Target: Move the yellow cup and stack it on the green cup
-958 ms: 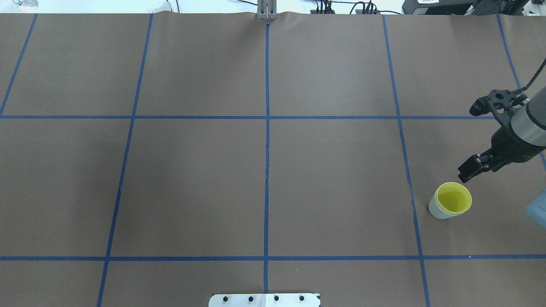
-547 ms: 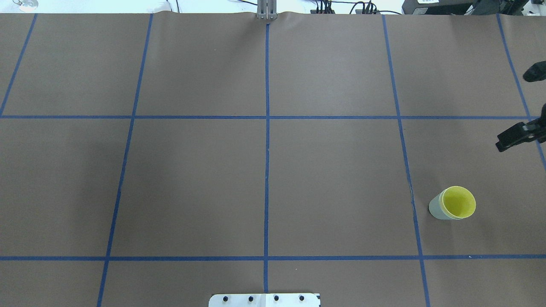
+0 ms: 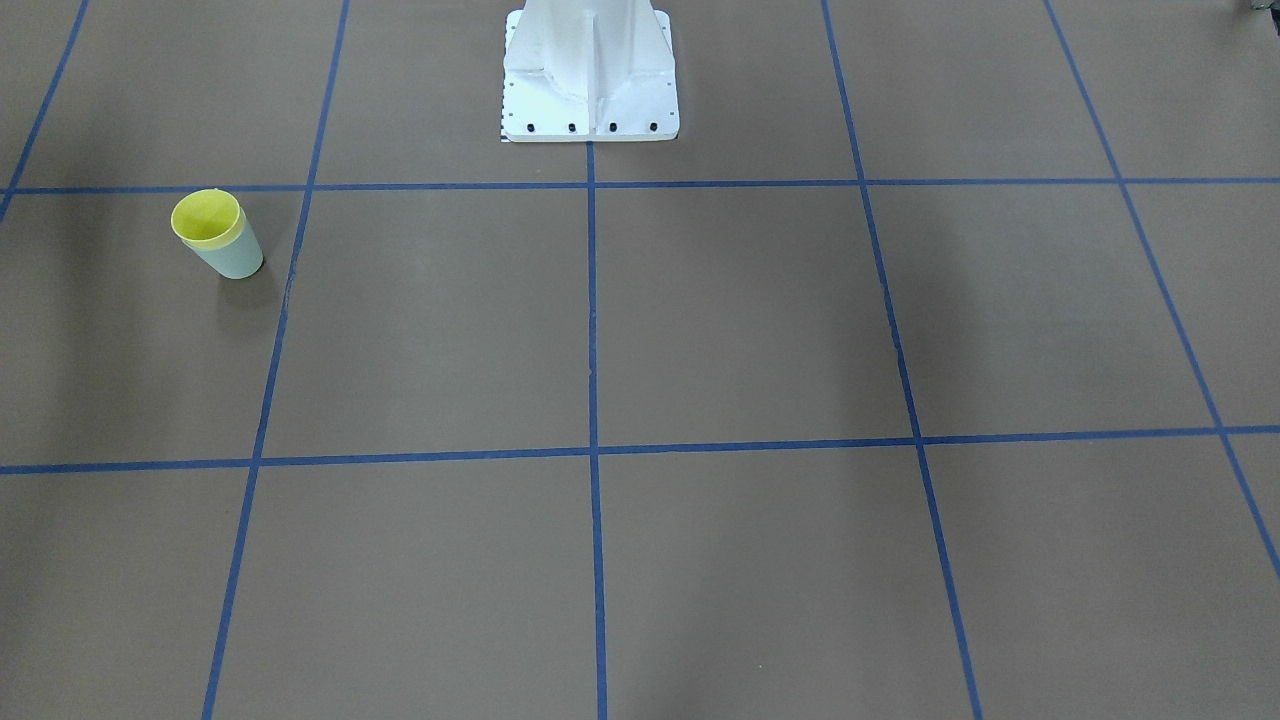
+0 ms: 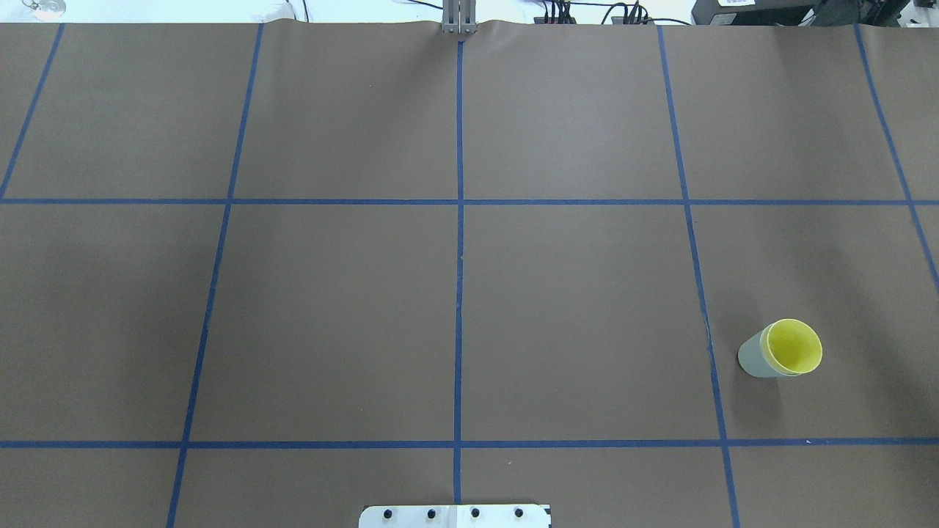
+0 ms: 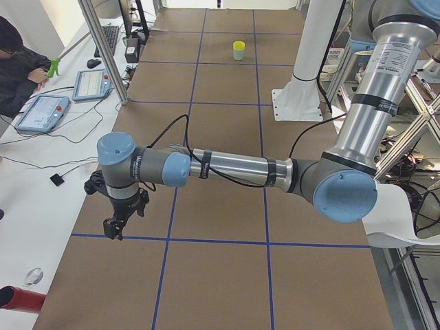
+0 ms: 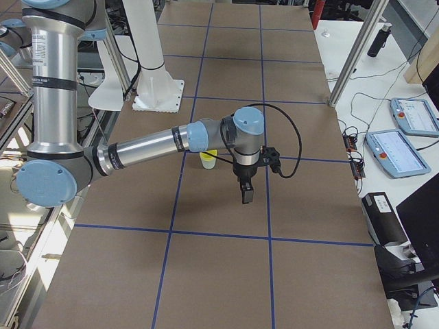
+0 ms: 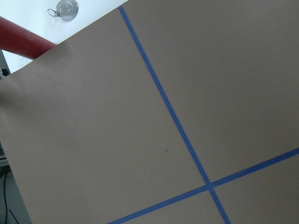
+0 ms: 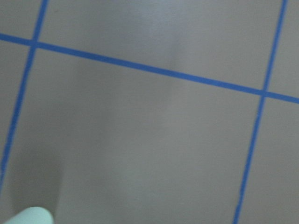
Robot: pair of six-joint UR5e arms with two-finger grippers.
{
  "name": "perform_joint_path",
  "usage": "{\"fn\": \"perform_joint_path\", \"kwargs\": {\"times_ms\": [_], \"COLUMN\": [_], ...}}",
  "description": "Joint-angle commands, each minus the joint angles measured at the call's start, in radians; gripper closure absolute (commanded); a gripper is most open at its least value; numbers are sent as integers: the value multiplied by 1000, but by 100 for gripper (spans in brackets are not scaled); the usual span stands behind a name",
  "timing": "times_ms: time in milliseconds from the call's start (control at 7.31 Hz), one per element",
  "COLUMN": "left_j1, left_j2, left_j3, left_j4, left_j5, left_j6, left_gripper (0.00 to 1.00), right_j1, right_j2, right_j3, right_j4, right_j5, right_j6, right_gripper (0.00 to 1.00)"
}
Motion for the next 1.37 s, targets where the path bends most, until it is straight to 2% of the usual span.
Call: {"fn": "perform_joint_path", "kwargs": {"times_ms": [0, 137, 274, 410, 547, 684, 821, 958, 1094, 1231], "left_j1": [-30, -30, -29, -24, -23, -9, 15, 34, 34, 34], "left_j2": [65, 127, 239, 257, 283, 319, 323, 320, 327, 350], "left_j3": [-33, -98, -132, -142, -181, -239, -346, -496, -534, -513], "left_j4": [-19, -61, -144, -206, -202, -193, -32, 185, 244, 234], "left_j5": [-27, -27, -31, -45, -113, -122, -122, -120, -123, -125], "left_j6": [-135, -135, -132, -205, -340, -368, -372, -369, -358, -353], "left_gripper": [0, 0, 0, 0, 0, 0, 0, 0, 0, 0], "right_j1": [69, 91, 92, 92, 92, 90, 90, 90, 90, 90], "right_j2": [-13, -22, -30, -47, -64, -64, -65, -65, -67, -56], "right_j3": [-22, -22, -23, -29, -76, -107, -120, -123, -114, -112], "right_j4": [1, 1, -2, -4, -2, -1, -1, -1, -1, 1], "right_j5": [50, 51, 54, 57, 95, 140, 143, 145, 145, 145], "right_j6": [-34, -33, -19, -17, -19, -16, 2, 28, 30, 30], "right_gripper": [0, 0, 0, 0, 0, 0, 0, 0, 0, 0]}}
